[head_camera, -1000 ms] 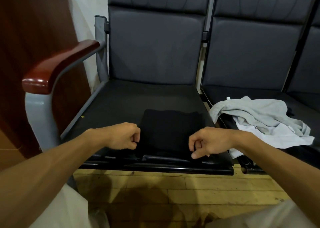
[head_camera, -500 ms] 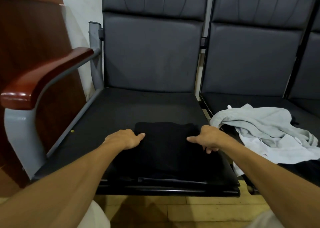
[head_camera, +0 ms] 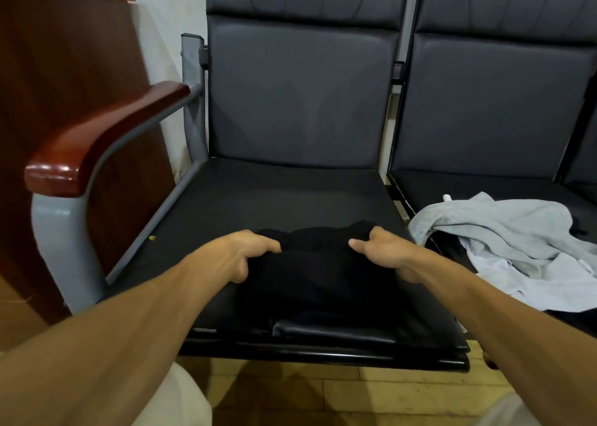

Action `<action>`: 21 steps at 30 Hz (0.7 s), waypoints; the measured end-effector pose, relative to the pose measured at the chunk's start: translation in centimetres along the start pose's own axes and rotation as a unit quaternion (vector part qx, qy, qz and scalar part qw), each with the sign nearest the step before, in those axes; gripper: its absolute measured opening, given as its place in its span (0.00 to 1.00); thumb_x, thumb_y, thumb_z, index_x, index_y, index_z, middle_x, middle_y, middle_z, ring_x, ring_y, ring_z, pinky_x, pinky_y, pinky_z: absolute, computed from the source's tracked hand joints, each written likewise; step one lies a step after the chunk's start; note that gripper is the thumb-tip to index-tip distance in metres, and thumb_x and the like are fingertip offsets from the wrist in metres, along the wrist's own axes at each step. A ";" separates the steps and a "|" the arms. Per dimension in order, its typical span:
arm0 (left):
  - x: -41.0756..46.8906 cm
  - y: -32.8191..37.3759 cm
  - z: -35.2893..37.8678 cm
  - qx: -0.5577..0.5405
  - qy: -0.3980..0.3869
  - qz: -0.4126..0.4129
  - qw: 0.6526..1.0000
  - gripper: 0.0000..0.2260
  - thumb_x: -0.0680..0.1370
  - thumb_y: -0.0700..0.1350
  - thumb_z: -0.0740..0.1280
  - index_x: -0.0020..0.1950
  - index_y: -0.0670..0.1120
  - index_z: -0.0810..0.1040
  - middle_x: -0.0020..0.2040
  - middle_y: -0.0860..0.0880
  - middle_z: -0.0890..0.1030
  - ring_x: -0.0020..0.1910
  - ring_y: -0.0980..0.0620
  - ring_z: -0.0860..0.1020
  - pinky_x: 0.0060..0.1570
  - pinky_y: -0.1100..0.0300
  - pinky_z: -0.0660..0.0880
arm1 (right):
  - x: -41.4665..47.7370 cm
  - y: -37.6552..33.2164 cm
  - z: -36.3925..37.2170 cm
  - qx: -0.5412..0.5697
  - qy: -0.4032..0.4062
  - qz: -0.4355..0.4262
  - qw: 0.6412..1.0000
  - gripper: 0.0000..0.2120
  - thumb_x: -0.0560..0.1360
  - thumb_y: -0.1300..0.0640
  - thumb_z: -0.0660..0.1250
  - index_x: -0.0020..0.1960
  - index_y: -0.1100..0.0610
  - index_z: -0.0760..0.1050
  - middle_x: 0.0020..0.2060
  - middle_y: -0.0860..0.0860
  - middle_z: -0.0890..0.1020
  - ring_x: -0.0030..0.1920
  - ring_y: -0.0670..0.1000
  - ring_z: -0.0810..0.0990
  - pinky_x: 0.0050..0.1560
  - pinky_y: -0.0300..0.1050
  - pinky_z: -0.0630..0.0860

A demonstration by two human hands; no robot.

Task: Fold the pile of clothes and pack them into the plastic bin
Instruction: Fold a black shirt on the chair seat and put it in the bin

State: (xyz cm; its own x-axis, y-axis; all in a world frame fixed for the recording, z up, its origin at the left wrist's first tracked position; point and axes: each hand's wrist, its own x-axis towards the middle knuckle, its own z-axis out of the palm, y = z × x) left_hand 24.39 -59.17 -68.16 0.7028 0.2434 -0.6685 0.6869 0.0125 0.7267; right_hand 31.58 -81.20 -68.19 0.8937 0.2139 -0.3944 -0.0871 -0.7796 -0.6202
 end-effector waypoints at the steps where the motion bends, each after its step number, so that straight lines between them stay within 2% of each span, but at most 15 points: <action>1: -0.6 0.0 -0.1 -0.018 -0.012 -0.014 1.000 0.03 0.74 0.37 0.69 0.46 0.38 0.77 0.38 0.40 0.81 0.34 0.43 0.81 0.31 0.54 0.78 | 0.0 0.0 0.0 0.038 0.006 0.003 0.999 0.29 0.81 0.48 0.61 0.74 0.63 0.57 0.71 0.57 0.66 0.70 0.57 0.67 0.67 0.50 0.68; 3: -1.4 0.0 -0.4 -0.041 -0.024 -0.017 0.999 0.06 0.74 0.38 0.67 0.37 0.40 0.76 0.28 0.43 0.80 0.23 0.47 0.79 0.24 0.60 0.76 | 0.0 -0.1 0.0 0.115 0.015 0.007 0.993 0.28 0.78 0.49 0.65 0.72 0.61 0.59 0.68 0.56 0.69 0.66 0.57 0.72 0.62 0.50 0.73; 4: -1.7 0.0 -0.6 -0.057 -0.022 -0.006 0.998 0.06 0.73 0.38 0.66 0.35 0.40 0.75 0.26 0.43 0.79 0.22 0.47 0.78 0.23 0.61 0.76 | -0.1 -0.2 -0.1 0.151 0.025 0.003 0.988 0.26 0.77 0.50 0.67 0.70 0.58 0.61 0.66 0.55 0.71 0.61 0.55 0.75 0.58 0.49 0.75; 5: -2.2 0.1 -1.0 -0.081 -0.018 0.006 0.997 0.05 0.73 0.38 0.65 0.36 0.41 0.75 0.27 0.43 0.79 0.23 0.46 0.78 0.23 0.61 0.76 | -0.6 -0.6 -0.2 0.183 0.040 -0.008 0.982 0.26 0.76 0.52 0.69 0.69 0.55 0.62 0.64 0.55 0.73 0.59 0.54 0.76 0.56 0.49 0.76; 7: -3.0 0.2 -1.9 -0.137 -0.011 0.036 0.990 0.02 0.72 0.39 0.66 0.43 0.41 0.77 0.35 0.42 0.80 0.30 0.46 0.79 0.27 0.59 0.77 | -1.5 -1.3 -0.6 0.238 0.085 -0.025 0.967 0.29 0.76 0.56 0.69 0.73 0.55 0.61 0.67 0.55 0.71 0.63 0.56 0.74 0.61 0.51 0.74; 9: -4.1 0.0 -3.2 -0.183 -0.003 0.078 0.980 0.10 0.72 0.40 0.68 0.52 0.42 0.78 0.42 0.42 0.82 0.36 0.45 0.80 0.30 0.57 0.78 | -3.1 -2.4 -0.7 0.266 0.095 -0.067 0.957 0.24 0.77 0.59 0.67 0.71 0.52 0.66 0.66 0.54 0.73 0.62 0.55 0.75 0.61 0.52 0.75; 11: -5.3 -0.4 -4.9 -0.230 0.016 0.132 0.964 0.21 0.72 0.44 0.72 0.64 0.46 0.75 0.51 0.42 0.83 0.43 0.44 0.82 0.32 0.54 0.79 | -4.7 -4.0 -0.3 0.270 0.079 -0.138 0.950 0.16 0.79 0.62 0.64 0.63 0.47 0.75 0.60 0.52 0.79 0.55 0.51 0.80 0.53 0.48 0.79; 12: -6.4 -0.7 -5.7 -0.247 0.023 0.161 0.955 0.21 0.74 0.45 0.72 0.66 0.48 0.74 0.54 0.42 0.82 0.45 0.44 0.83 0.34 0.54 0.79 | -5.4 -5.0 0.1 0.268 0.069 -0.173 0.945 0.16 0.80 0.63 0.62 0.60 0.45 0.78 0.58 0.51 0.80 0.53 0.51 0.82 0.50 0.46 0.80; 14: -8.7 -1.5 -7.8 -0.266 0.034 0.221 0.938 0.12 0.77 0.46 0.69 0.61 0.48 0.78 0.54 0.43 0.83 0.46 0.45 0.83 0.39 0.54 0.79 | -7.0 -7.7 1.1 0.265 0.057 -0.222 0.937 0.17 0.80 0.63 0.62 0.57 0.42 0.79 0.56 0.49 0.81 0.52 0.50 0.83 0.49 0.46 0.81; 18: -13.5 -4.5 -13.8 -0.250 0.141 0.311 0.906 0.12 0.79 0.46 0.66 0.63 0.50 0.76 0.55 0.47 0.82 0.52 0.47 0.82 0.51 0.51 0.79 | -10.1 -14.3 4.8 0.253 0.006 -0.282 0.925 0.19 0.78 0.65 0.63 0.58 0.43 0.80 0.54 0.47 0.82 0.51 0.48 0.83 0.51 0.45 0.81; 21: -16.5 -8.4 -19.1 -0.202 0.253 0.332 0.886 0.11 0.80 0.46 0.65 0.62 0.49 0.75 0.57 0.49 0.81 0.54 0.49 0.80 0.57 0.52 0.77 | -12.5 -19.1 9.0 0.214 -0.066 -0.327 0.918 0.22 0.77 0.67 0.62 0.58 0.42 0.79 0.54 0.46 0.82 0.50 0.48 0.83 0.46 0.42 0.81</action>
State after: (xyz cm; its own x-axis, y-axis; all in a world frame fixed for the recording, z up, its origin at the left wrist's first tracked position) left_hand 3.46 -44.81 -60.21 0.6838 0.7296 0.0093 -0.0405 0.0252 0.9989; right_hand 18.15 -63.67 -57.55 0.7571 0.6462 0.0958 0.2594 -0.1628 -0.9519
